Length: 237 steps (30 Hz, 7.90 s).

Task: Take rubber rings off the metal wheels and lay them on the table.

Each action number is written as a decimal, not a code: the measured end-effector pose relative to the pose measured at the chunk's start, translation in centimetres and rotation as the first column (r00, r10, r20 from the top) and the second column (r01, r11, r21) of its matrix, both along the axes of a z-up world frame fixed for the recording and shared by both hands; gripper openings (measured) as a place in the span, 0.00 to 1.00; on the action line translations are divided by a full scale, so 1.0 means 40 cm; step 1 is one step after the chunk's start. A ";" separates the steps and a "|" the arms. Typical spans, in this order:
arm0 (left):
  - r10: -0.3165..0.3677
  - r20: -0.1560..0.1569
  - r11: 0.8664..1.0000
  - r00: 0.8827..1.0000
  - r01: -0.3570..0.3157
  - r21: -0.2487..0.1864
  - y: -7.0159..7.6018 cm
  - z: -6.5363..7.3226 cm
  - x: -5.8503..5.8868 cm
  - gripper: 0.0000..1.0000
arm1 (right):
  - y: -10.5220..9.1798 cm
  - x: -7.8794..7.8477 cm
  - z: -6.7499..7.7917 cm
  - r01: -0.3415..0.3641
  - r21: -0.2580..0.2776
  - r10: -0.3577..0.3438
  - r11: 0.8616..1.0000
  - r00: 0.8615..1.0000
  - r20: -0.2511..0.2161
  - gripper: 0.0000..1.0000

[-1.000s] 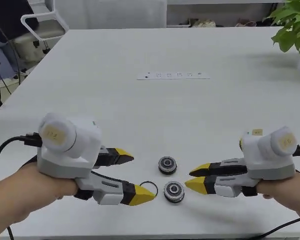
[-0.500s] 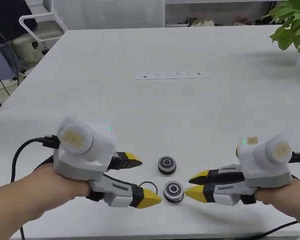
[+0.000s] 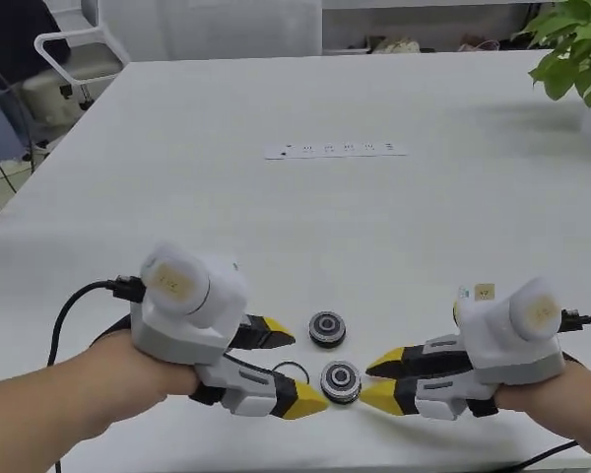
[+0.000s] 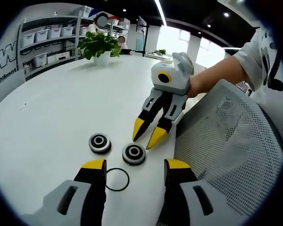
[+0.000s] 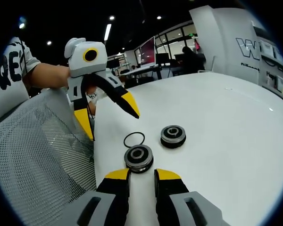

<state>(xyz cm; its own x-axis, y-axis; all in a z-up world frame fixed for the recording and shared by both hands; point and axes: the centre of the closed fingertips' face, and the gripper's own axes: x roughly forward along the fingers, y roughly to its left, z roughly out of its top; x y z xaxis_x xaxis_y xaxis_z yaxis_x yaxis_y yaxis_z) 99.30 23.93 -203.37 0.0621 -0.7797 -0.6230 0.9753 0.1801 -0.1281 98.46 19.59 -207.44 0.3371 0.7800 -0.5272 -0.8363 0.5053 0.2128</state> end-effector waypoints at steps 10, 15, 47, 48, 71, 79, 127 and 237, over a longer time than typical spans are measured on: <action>-0.004 -0.022 1.000 1.000 0.004 0.003 -0.018 -0.022 -0.005 0.41 | 0.011 0.003 -0.009 -0.031 -0.025 0.031 0.999 0.999 0.012 0.16; -0.004 -0.031 1.000 1.000 0.004 0.003 -0.026 -0.030 -0.006 0.40 | 0.011 0.007 -0.011 -0.036 -0.032 0.037 0.999 0.999 0.021 0.14; -0.034 -0.026 0.999 0.999 0.034 0.001 -0.073 -0.061 -0.010 0.20 | 0.016 0.007 -0.013 -0.049 -0.036 0.050 0.998 0.998 0.045 0.11; -0.034 -0.025 0.999 0.999 0.034 -0.001 -0.074 -0.061 -0.011 0.19 | 0.016 0.007 -0.013 -0.048 -0.035 0.050 0.998 0.998 0.045 0.11; -0.037 0.145 0.999 0.989 0.034 0.028 -0.082 -0.072 0.006 0.07 | 0.015 0.004 -0.014 -0.043 -0.037 0.045 0.998 0.998 0.046 0.12; -0.034 0.152 0.999 0.988 0.030 0.024 -0.082 -0.072 0.008 0.07 | 0.009 0.002 -0.012 -0.030 -0.045 0.031 0.999 0.999 0.027 0.03; -0.035 0.170 0.999 0.985 0.031 0.021 -0.086 -0.071 0.006 0.07 | -0.012 0.016 0.005 0.200 0.155 -0.172 0.967 0.969 -0.176 0.00; -0.020 0.151 0.999 0.988 0.026 -0.038 0.002 0.086 -0.037 0.49 | 0.017 0.022 0.117 0.110 0.221 -0.088 0.969 0.991 -0.104 0.00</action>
